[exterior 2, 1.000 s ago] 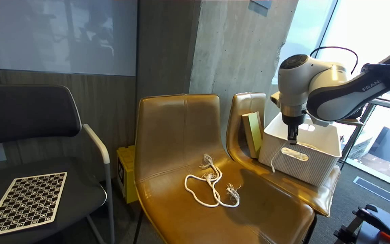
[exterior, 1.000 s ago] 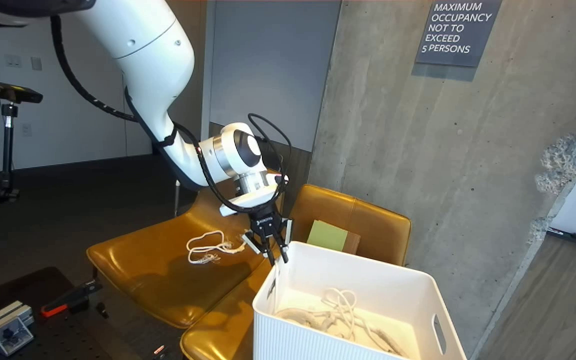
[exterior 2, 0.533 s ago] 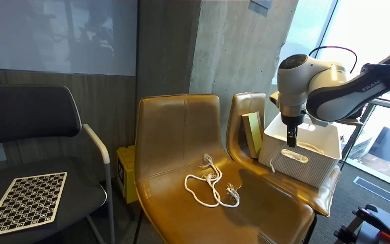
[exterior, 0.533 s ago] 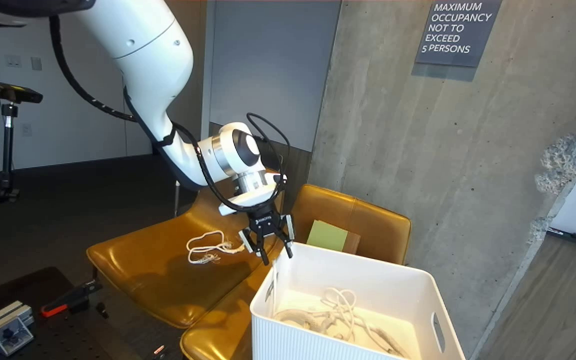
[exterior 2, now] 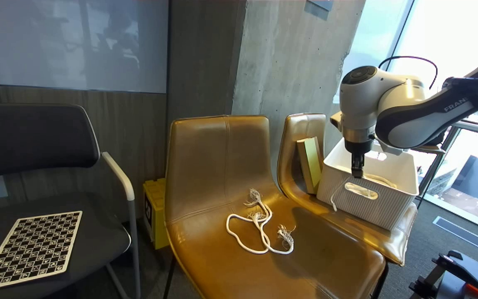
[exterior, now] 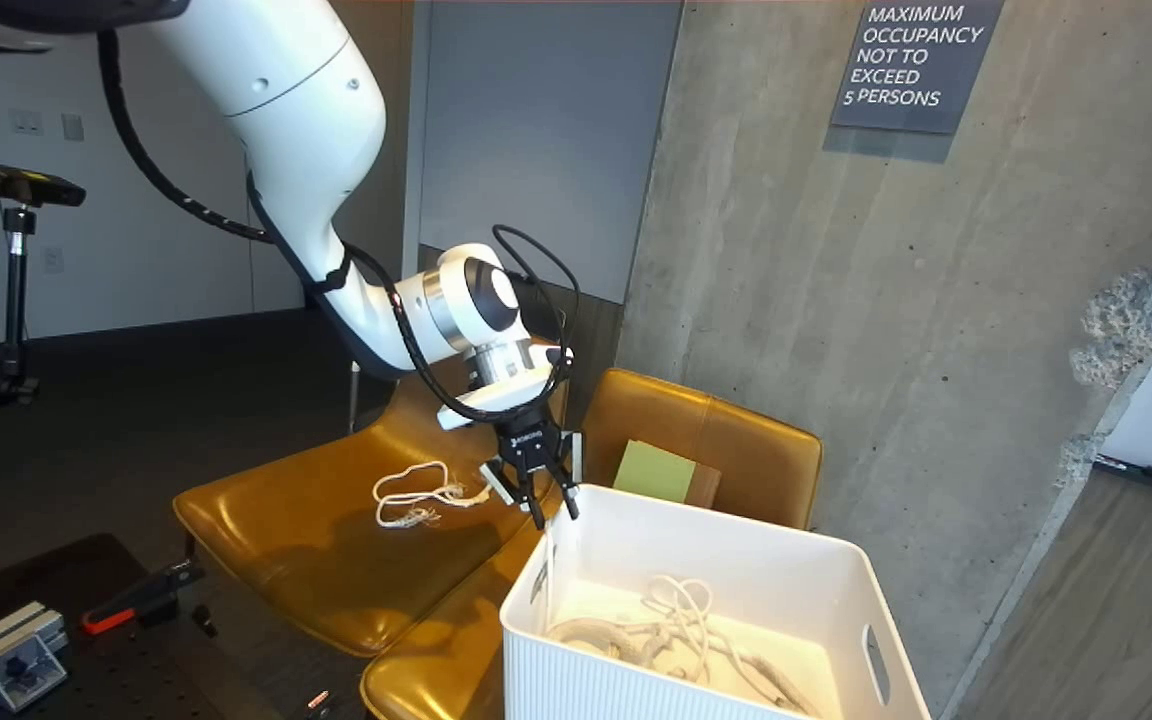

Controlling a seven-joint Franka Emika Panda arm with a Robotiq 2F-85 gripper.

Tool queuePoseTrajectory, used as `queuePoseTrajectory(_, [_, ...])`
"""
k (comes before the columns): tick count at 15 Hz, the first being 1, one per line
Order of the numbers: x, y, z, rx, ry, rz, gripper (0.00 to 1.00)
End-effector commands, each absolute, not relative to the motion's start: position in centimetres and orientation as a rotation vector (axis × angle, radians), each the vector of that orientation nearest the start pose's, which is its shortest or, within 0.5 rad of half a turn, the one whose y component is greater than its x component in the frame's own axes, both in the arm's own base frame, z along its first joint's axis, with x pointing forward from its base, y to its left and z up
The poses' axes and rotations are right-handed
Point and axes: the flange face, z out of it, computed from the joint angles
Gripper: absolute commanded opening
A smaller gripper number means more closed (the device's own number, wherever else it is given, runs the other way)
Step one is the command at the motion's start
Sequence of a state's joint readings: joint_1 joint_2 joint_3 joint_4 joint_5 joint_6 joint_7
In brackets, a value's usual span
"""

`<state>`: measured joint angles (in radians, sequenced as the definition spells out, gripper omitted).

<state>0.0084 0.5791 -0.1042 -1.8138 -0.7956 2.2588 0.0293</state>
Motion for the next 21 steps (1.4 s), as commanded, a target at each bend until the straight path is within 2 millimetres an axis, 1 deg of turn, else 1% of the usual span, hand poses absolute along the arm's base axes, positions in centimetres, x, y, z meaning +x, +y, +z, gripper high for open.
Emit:
queuePoseTrajectory(1, [63.7,-7.2,22.7,2.434,0.573,-0.199,0.38])
queuePoseTrajectory(2, [63.7,-7.1,22.7,2.432,0.574,-0.199,0.31])
queuePoseTrajectory(3, [63.8,-6.9,22.8,2.431,0.575,-0.198,0.28])
queuePoseTrajectory(5, [63.8,-6.7,22.9,2.430,0.578,-0.194,0.05])
queuePoseTrajectory(6, [63.8,-6.6,22.9,2.430,0.580,-0.194,0.00])
queuePoseTrajectory(11, [63.8,-6.9,22.9,2.437,0.576,-0.189,0.01])
queuePoseTrajectory(14, [64.1,-7.9,23.9,2.449,0.555,-0.178,0.01])
queuePoseTrajectory(16, [64.7,-9.6,25.1,2.461,0.516,-0.167,0.01])
queuePoseTrajectory(18, [65.4,-12.2,27.2,2.486,0.454,-0.142,0.01])
queuePoseTrajectory(21, [66.5,-17.3,31.3,2.539,0.344,-0.096,0.01])
